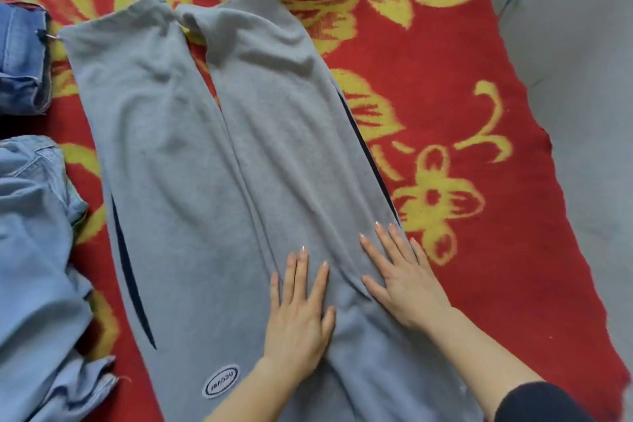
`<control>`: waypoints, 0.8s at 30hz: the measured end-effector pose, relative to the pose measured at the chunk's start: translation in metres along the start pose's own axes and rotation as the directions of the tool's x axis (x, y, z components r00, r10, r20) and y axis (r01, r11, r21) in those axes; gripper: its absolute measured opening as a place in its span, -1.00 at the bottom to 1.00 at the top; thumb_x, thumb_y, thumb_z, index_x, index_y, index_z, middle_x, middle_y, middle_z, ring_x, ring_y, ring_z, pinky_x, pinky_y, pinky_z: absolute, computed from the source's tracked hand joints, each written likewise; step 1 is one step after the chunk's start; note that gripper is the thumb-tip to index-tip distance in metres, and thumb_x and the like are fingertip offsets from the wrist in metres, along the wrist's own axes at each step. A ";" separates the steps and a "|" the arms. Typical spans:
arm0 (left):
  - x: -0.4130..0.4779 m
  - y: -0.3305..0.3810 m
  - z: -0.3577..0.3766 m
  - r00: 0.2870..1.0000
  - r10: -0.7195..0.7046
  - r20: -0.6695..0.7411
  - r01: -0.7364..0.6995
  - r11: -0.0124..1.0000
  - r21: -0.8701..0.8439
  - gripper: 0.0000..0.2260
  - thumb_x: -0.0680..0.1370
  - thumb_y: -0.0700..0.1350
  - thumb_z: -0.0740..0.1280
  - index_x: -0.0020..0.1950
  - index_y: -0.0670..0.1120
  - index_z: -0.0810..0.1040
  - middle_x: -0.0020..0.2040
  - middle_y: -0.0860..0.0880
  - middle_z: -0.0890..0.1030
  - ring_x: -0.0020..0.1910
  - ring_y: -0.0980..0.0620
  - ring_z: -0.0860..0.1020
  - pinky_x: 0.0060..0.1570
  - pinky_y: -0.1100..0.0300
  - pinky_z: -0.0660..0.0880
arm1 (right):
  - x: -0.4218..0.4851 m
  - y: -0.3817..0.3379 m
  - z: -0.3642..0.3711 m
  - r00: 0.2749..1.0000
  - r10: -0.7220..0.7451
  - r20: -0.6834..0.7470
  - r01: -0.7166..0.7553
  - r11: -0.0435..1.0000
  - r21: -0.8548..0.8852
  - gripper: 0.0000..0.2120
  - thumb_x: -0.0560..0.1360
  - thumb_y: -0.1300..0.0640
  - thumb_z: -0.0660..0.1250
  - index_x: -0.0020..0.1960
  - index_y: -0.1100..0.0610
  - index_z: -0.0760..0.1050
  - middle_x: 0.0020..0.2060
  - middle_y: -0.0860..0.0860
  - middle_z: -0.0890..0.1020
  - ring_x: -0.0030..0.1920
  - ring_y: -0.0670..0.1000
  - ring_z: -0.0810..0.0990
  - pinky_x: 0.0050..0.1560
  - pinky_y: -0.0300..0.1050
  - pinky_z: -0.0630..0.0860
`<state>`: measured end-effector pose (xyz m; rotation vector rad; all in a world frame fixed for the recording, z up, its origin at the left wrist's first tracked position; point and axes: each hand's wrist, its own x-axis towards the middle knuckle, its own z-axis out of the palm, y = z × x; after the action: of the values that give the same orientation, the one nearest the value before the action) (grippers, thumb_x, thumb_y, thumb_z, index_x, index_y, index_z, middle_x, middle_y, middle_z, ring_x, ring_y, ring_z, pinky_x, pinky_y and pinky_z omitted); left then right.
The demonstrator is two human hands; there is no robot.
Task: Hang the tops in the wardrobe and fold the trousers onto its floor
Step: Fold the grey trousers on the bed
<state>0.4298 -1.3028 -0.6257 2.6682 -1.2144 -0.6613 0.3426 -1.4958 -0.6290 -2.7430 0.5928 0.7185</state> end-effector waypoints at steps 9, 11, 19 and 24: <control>-0.140 0.036 0.066 0.911 -0.352 0.214 0.386 0.911 -0.144 -0.22 0.55 0.24 0.15 0.43 0.24 -0.45 0.50 0.01 -0.45 0.49 -0.08 -0.41 0.47 -0.17 -0.12 | -0.159 0.009 0.057 0.893 0.447 0.055 -0.430 0.809 0.401 -0.04 0.42 -0.16 0.41 0.57 0.07 -0.12 0.49 0.06 0.09 0.47 0.09 0.16 0.37 0.07 0.29; -0.174 0.037 0.075 0.843 -0.504 0.189 0.536 0.819 -0.205 -0.23 0.53 0.26 0.19 0.50 0.22 -0.31 0.55 -0.01 -0.32 0.53 -0.10 -0.27 0.46 -0.17 -0.10 | -0.177 0.009 0.071 0.839 0.537 0.084 -0.511 0.726 0.460 -0.21 0.40 -0.11 0.46 0.45 0.19 0.18 0.35 0.15 0.31 0.34 0.16 0.31 0.26 0.10 0.37; -0.228 0.032 0.091 0.250 -0.946 0.207 0.724 0.040 -0.689 -0.17 0.46 0.15 0.40 0.57 -0.02 0.01 0.53 -0.22 0.08 0.46 -0.29 0.12 0.39 -0.19 0.10 | -0.207 0.017 0.094 0.790 0.599 0.127 -0.575 0.656 0.489 -0.49 0.42 -0.12 0.44 0.07 0.31 0.46 0.12 0.27 0.53 0.18 0.28 0.46 0.08 0.11 0.42; -0.230 0.005 0.100 0.252 -0.864 0.437 0.678 -0.164 -0.716 -0.41 0.53 0.14 0.31 0.38 -0.22 0.29 0.34 -0.25 0.44 0.38 -0.28 0.30 0.34 -0.06 0.31 | -0.214 0.014 0.106 0.770 0.617 0.163 -0.580 0.571 0.581 -0.62 0.44 -0.09 0.43 -0.26 0.17 0.36 -0.05 0.21 0.55 0.02 0.24 0.52 -0.07 -0.01 0.37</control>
<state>0.2494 -1.1293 -0.6369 2.0556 0.9936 -0.7247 0.1225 -1.4050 -0.6109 -1.9279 1.5237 0.4421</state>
